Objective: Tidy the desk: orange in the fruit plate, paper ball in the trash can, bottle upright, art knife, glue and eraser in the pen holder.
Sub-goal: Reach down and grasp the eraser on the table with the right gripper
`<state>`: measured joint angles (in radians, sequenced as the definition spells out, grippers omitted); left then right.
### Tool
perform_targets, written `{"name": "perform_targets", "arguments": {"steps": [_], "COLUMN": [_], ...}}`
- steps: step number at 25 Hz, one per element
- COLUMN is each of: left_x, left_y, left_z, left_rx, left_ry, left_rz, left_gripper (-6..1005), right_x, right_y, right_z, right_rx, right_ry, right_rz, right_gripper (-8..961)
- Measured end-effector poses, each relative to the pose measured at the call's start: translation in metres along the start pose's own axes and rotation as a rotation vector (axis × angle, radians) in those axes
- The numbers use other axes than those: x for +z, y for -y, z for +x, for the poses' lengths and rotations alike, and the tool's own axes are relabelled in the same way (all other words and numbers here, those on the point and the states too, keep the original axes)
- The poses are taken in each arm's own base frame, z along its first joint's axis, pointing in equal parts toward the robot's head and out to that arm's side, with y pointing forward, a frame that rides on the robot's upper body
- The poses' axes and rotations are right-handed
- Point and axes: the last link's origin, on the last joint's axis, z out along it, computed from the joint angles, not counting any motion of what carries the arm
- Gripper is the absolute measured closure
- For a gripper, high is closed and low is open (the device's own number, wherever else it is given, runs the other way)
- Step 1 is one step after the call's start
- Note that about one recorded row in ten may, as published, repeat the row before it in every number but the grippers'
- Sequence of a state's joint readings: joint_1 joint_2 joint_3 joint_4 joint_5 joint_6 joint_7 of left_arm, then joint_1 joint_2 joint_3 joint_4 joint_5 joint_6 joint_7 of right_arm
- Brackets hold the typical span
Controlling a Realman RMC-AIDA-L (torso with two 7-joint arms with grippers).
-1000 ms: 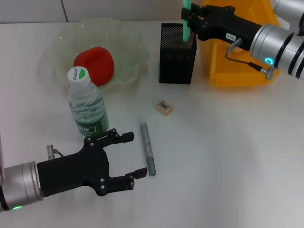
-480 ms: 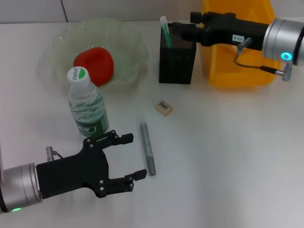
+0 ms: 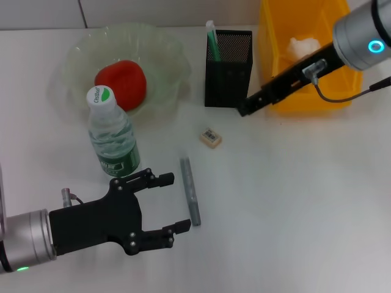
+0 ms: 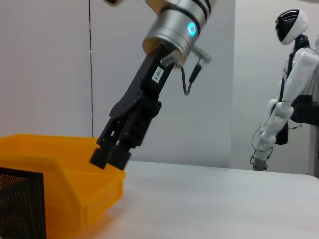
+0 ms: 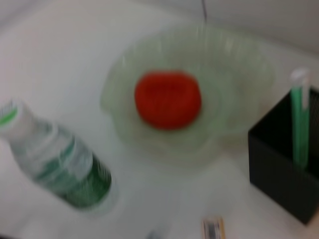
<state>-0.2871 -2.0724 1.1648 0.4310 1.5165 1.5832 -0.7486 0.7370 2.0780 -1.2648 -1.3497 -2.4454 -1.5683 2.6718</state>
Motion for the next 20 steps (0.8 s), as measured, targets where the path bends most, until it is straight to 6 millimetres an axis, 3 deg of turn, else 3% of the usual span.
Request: {"name": "perform_targets", "arguments": {"steps": [5, 9, 14, 20], "left_x": [0.000, 0.000, 0.001, 0.001], "left_y": [0.000, 0.000, 0.000, 0.000], "left_z": [0.000, 0.000, 0.000, 0.000], "left_rx": [-0.001, -0.001, 0.000, 0.001], "left_ry": [0.001, 0.002, 0.005, 0.002], "left_rz": [-0.002, -0.002, -0.002, -0.005], "left_gripper": [185, 185, 184, 184], "right_x": [0.010, 0.039, 0.067, 0.080], "right_y": [-0.007, -0.011, -0.014, -0.012], "right_z": [-0.016, -0.016, -0.012, -0.015], "right_rx": [-0.023, -0.033, -0.083, -0.051], "right_ry": [-0.145, -0.215, -0.244, -0.217], "right_rz": [0.037, 0.054, 0.103, 0.120], "right_gripper": [198, 199, 200, 203]}}
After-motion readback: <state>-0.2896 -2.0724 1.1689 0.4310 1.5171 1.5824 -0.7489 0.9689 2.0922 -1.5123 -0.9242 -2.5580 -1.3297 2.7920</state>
